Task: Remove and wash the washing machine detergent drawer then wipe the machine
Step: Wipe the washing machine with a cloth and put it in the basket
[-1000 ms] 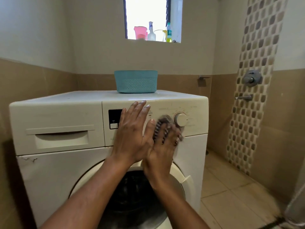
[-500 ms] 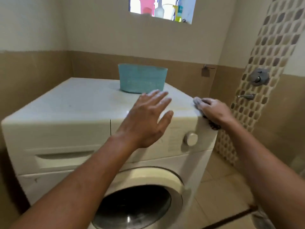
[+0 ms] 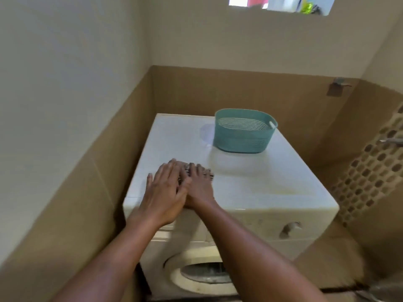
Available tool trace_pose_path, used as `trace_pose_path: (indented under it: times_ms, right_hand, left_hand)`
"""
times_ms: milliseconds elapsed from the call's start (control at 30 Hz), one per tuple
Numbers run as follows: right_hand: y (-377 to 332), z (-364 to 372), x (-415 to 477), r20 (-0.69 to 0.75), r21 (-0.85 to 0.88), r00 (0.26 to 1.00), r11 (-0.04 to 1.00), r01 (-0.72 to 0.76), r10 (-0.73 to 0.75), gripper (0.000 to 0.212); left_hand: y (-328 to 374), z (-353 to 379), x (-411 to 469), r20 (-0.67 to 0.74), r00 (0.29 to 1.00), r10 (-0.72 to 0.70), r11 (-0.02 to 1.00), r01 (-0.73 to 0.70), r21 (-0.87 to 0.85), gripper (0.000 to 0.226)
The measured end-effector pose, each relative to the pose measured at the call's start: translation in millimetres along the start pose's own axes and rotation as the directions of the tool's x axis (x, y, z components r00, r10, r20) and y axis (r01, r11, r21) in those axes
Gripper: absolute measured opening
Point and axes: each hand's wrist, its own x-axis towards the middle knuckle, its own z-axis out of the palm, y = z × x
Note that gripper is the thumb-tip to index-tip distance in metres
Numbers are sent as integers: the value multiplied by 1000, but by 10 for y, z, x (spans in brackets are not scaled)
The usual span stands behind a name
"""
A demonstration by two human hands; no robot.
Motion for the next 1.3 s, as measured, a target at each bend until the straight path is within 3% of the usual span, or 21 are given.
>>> trace_pose_path:
  times_ms: [167, 300, 400, 500, 667, 767, 933, 1033, 1100, 1200, 1300]
  right_hand:
    - [-973, 155, 273, 108, -43, 967, 971, 235, -230, 60]
    - [-926, 107, 103, 91, -39, 908, 910, 414, -409, 58]
    - [-641, 14, -125, 117, -11, 874, 880, 475, -471, 56]
    - [-268, -92, -288, 157, 51, 918, 931, 361, -365, 56]
    - [184, -193, 65, 149, 121, 988, 993, 18, -36, 56]
    - [93, -177, 536, 174, 136, 984, 991, 1, -25, 56]
    - [-636, 10, 1268, 188, 143, 936, 951, 273, -297, 56]
    - [-902, 64, 1196, 235, 80, 854, 885, 459, -465, 58]
    - [-850, 7, 942, 247, 106, 759, 796, 596, -602, 56]
    - [-524, -86, 473, 231, 156, 642, 679, 717, -731, 55]
    - [-10, -191, 258, 263, 146, 673, 718, 680, -691, 56]
  left_hand:
    - [-633, -245, -344, -103, 968, -228, 965, 211, -159, 80]
    - [-811, -271, -636, -44, 904, -425, 869, 393, -301, 96]
    - [-726, -239, -810, 42, 900, -435, 835, 420, -355, 82]
    - [-585, -279, -869, 114, 888, -445, 832, 457, -314, 65]
    - [-528, -340, -803, 191, 869, -456, 815, 494, -304, 62]
    - [-536, -391, -709, 194, 839, -508, 761, 543, -354, 62]
    - [-584, -370, -534, 142, 755, -640, 650, 630, -425, 69]
    - [-518, -372, -497, 154, 654, -741, 522, 704, -481, 74]
    - [-419, -382, -463, 148, 599, -787, 452, 723, -523, 72]
    - [-232, -330, -402, 92, 606, -790, 492, 716, -495, 68]
    - [-45, -191, -325, -10, 672, -740, 652, 715, -251, 65]
